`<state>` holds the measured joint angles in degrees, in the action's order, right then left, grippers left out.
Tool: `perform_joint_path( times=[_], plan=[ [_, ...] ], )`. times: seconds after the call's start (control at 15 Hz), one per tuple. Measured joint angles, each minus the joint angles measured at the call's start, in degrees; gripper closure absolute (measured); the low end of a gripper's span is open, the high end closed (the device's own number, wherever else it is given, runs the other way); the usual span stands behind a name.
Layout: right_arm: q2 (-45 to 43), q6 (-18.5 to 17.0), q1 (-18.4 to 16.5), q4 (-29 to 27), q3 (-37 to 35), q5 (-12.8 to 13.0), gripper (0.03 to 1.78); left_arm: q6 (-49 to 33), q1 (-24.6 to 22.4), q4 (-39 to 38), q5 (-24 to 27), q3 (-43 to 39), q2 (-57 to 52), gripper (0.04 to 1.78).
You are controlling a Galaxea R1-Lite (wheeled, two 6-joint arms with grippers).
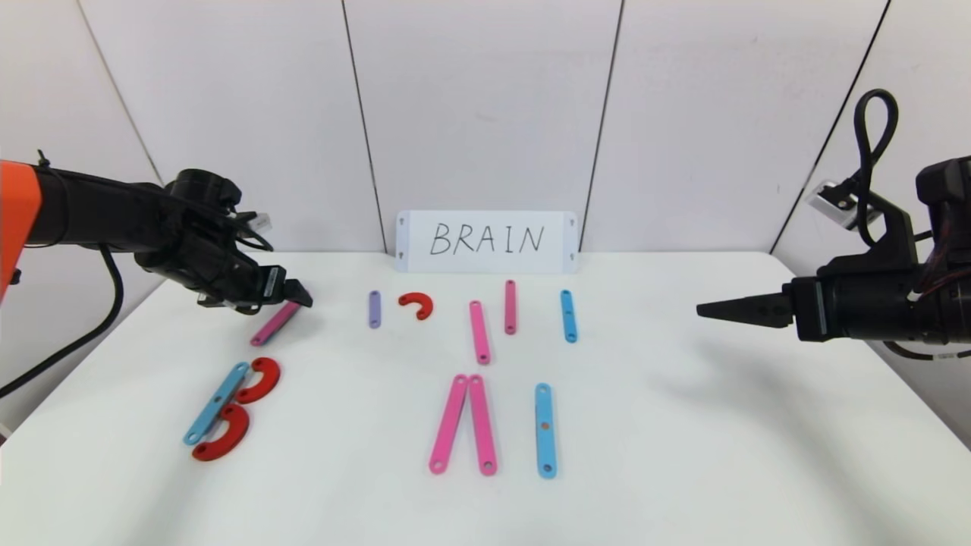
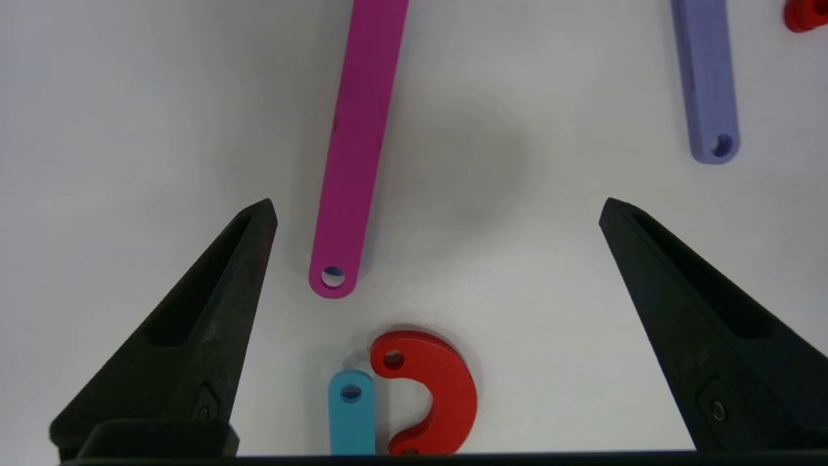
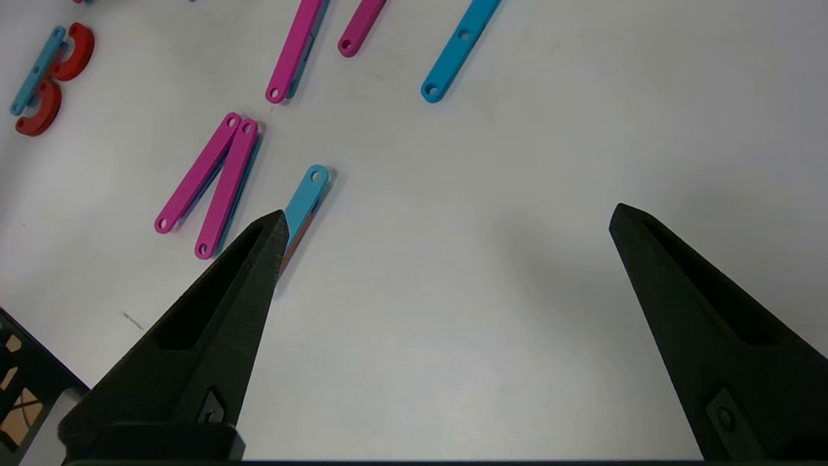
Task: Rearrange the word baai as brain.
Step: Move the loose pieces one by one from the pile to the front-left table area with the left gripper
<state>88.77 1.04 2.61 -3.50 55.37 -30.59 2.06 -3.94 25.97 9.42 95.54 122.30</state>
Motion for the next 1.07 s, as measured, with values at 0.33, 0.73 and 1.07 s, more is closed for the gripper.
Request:
perform_joint_path(
  times=[0.33, 0.73, 1.07],
  plan=[
    [0.30, 0.00, 0.00, 0.00, -0.02, 0.11, 0.07, -0.17, -0.88, -1.22, -2.16, 1.68, 4.35, 0.08],
    [0.34, 0.00, 0.00, 0.00, -0.09, 0.09, 0.07, -0.39, -1.05, -1.22, -2.27, 1.87, 6.45, 0.20],
    [0.39, -0.02, 0.04, 0.00, -0.13, 0.02, 0.07, -0.44, -1.01, -1.24, -4.19, 1.93, 6.90, 0.93]
  ],
)
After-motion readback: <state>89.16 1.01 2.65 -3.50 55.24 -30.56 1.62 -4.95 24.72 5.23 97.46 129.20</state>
